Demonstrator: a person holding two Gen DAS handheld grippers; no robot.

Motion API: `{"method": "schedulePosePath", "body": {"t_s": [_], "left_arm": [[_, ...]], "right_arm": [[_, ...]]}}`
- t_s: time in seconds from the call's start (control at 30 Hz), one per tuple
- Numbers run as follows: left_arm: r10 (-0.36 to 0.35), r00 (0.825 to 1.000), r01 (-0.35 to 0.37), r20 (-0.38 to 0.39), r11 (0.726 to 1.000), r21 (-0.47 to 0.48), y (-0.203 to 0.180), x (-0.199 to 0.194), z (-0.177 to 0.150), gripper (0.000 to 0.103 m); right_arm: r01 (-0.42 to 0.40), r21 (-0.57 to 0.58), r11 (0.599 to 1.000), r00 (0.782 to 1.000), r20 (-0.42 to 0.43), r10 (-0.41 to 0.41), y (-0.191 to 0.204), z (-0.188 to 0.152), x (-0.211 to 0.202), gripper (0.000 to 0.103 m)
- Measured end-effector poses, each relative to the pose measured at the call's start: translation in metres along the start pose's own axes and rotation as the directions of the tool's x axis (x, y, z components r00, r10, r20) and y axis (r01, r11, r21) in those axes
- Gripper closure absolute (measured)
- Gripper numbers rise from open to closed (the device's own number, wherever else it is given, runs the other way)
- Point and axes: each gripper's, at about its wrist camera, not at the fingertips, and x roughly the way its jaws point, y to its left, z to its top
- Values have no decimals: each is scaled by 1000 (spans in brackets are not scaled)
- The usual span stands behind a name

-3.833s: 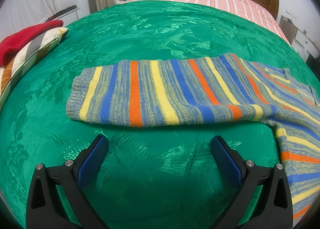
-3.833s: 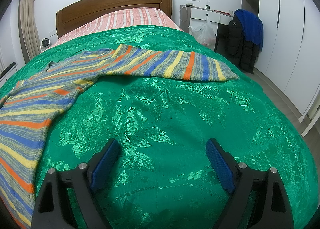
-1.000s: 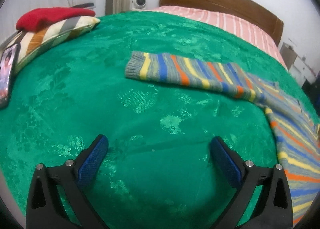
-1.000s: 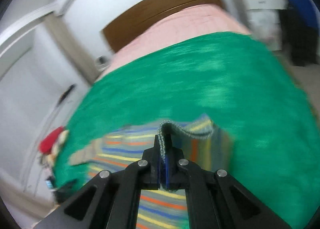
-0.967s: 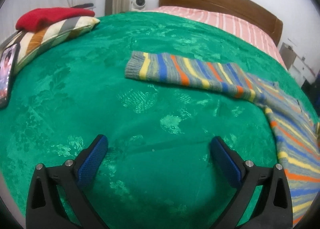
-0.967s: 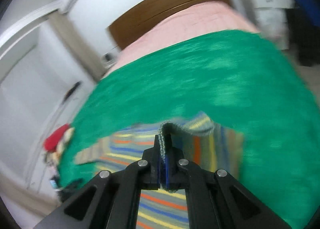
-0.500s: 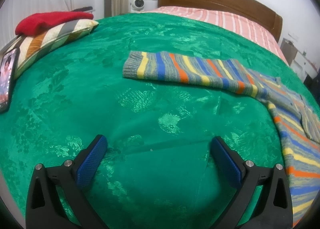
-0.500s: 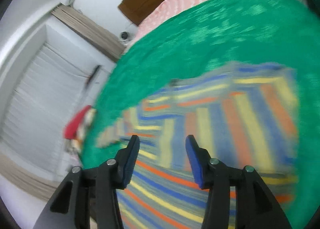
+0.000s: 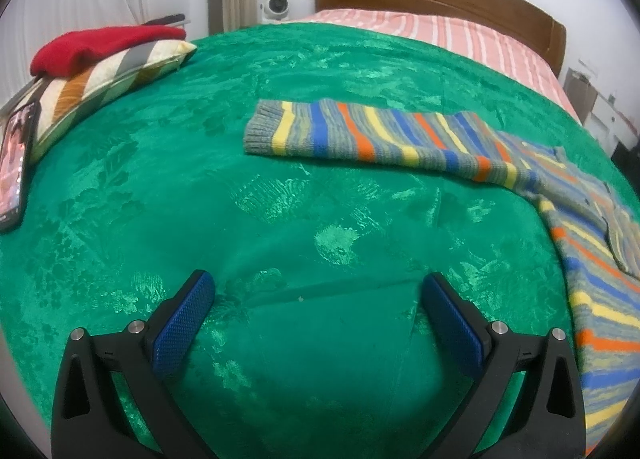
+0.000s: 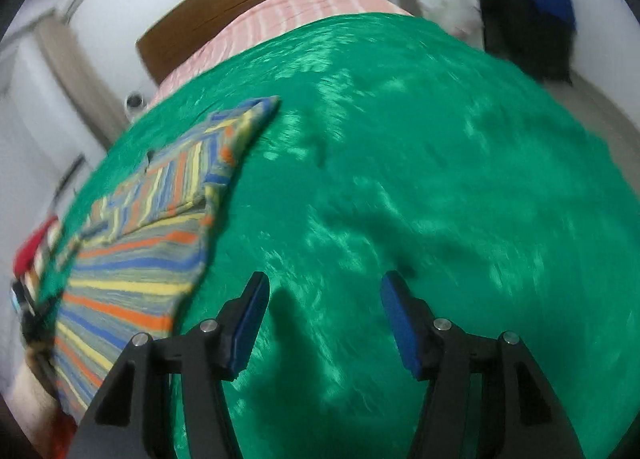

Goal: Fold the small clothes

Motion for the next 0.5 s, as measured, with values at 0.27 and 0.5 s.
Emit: {"method": "schedulePosePath", "body": {"t_s": [0.27,0.5], "left_arm": [[-189,982,187,-18,979,-84,15,-16,23,0],[-219,975,189,-44,914,-360,83,21,102,1]], "right_arm": [[-19,-14,1000,1000,-9,19,3,6,8,37],[-33,-49,998,996,77,37,1,-11,11,36]]}}
